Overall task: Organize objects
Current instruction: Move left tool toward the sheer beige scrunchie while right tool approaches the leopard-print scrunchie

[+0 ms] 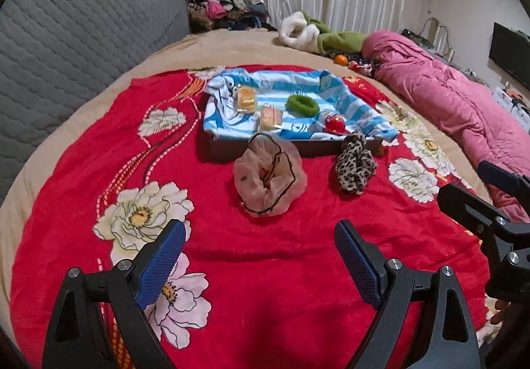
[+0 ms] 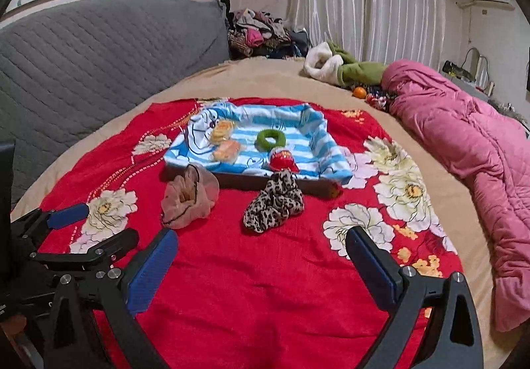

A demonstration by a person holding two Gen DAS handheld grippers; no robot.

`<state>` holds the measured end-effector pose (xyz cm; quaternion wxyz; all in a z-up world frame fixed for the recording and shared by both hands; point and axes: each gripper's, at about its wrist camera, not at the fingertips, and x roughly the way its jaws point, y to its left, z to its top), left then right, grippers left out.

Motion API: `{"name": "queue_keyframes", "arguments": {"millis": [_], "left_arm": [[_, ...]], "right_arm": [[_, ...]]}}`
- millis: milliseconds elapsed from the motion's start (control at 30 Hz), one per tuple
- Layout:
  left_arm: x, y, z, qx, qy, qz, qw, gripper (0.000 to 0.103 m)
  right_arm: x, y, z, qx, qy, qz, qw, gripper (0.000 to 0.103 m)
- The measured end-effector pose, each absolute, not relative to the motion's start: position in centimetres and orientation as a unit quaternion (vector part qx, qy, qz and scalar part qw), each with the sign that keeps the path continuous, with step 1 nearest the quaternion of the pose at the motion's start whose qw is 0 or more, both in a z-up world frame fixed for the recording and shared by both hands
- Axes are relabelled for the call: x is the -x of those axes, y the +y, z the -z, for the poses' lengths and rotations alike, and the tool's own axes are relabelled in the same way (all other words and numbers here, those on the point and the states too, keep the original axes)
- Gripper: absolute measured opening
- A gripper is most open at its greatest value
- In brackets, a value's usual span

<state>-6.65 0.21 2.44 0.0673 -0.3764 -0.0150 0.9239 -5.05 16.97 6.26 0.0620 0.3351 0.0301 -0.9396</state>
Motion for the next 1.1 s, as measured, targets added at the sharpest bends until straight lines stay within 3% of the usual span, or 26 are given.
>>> {"name": "queue_keyframes", "arguments": {"millis": [1100], "left_arm": [[12.4,1.1,2.6,0.422,-0.014,-0.904,0.064,0.092]], "right_arm": [[11.3,17.3,-1.2,-0.38,0.021,0.923,0.06,0.102]]}}
